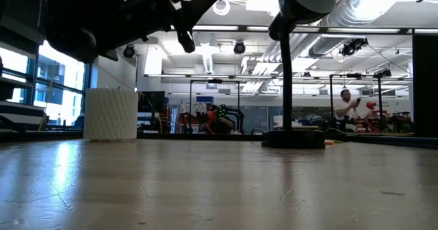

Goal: Screw lightbulb
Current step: Insert the light bulb into the desk lamp

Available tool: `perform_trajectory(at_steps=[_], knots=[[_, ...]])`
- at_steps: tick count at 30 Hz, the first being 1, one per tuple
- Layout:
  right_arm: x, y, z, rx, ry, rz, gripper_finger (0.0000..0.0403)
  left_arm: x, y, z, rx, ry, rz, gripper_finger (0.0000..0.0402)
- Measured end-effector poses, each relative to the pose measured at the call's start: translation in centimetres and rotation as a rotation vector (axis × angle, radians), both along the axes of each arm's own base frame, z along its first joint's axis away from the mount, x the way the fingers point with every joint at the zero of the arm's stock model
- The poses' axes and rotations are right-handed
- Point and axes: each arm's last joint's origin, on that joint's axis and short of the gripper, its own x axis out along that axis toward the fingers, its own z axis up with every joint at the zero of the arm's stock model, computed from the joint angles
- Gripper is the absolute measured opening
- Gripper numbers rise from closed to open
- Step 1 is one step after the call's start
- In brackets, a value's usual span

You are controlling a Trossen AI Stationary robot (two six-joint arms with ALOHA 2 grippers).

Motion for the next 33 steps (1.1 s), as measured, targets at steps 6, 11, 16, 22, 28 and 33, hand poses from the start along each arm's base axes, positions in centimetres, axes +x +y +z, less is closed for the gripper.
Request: perform_trajectory(at_steps=[6,11,16,22,28,33], knots=[[0.3,-0.7,-0.1,-0.163,0.093,-0.025,0.0323,0.2,-0.2,0.3,0.000,-0.009,-0.062,0.0102],[1.0,-1.2,-0.8,-0.255,0.136,-0.029,0.0323,0.7,-0.7,1.0,0.016,-0.038,-0.136,0.0103],[2.2,-1.2,-1.0,-0.344,0.114,-0.025,0.0323,0.9,-0.9,1.4,0.019,-0.053,-0.152,0.0103],[2.8,-1.0,-1.2,-0.416,0.103,0.001,0.0323,0.9,-0.9,1.4,0.019,-0.052,-0.156,0.0105],[3.2,-1.8,-1.2,-0.369,0.094,-0.032,0.0301,0.9,-1.0,1.4,0.020,-0.046,-0.179,0.0107],[3.2,-2.0,-1.2,-0.364,0.093,-0.038,0.0262,0.9,-1.0,1.4,0.020,-0.046,-0.181,0.0107]])
